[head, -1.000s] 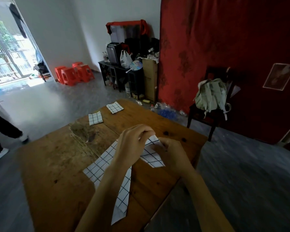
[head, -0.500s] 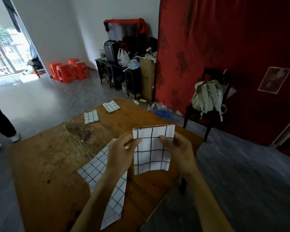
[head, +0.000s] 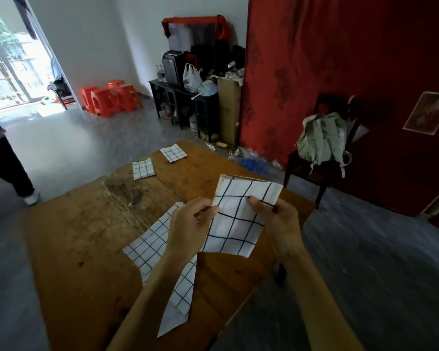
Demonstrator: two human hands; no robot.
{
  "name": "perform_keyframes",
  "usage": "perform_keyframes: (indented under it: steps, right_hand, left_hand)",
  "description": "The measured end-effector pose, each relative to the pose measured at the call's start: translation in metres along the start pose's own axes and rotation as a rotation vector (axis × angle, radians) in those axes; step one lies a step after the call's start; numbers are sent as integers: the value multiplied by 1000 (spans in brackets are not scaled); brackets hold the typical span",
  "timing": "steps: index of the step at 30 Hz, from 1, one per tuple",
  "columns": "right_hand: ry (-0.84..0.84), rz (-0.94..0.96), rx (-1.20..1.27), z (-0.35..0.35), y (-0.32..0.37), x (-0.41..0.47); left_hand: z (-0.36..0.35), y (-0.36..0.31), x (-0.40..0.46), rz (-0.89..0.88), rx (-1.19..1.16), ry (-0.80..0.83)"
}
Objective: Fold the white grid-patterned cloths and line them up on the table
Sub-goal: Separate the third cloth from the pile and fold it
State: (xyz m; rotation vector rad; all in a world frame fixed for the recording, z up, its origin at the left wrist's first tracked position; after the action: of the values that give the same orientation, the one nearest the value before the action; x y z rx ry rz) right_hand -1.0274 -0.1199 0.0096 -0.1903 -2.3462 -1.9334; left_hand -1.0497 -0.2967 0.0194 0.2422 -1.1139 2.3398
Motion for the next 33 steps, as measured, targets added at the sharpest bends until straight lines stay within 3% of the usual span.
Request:
perform_keyframes:
  steps: [4, 9, 16, 24, 30, 33]
  right_hand:
    - [-95, -70, 110, 2, -7, 8]
    - [-64, -98, 116, -5, -20, 11]
    - [90, -202, 118, -19, -49, 21]
    - [248, -244, -15, -32, -66, 28]
    - [390, -314, -30, -58, -82, 18]
    - [380, -307, -117, -73, -91, 6]
  left_hand:
    - [-6, 8, -7, 53, -38, 62]
    - [-11, 28, -19, 135, -36, 12]
    - [-7, 48, -39, 326, 12, -104]
    - [0, 52, -50, 513, -349, -109]
    - [17, 62, -74, 558, -393, -278]
    - [30, 65, -95, 556, -446, -317]
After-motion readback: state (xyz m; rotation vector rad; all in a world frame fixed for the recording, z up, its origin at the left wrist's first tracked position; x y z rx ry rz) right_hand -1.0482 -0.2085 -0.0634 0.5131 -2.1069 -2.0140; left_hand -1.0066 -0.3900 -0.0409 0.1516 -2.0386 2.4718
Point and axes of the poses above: each hand's wrist, its own x-axis towards the middle knuckle, its own z-axis out of the back of the hand, y = z × x, the point moved 2 cm from there along x, towards the middle knuckle, and after that the axes turned 15 degrees about y, right-handed, at the moved point
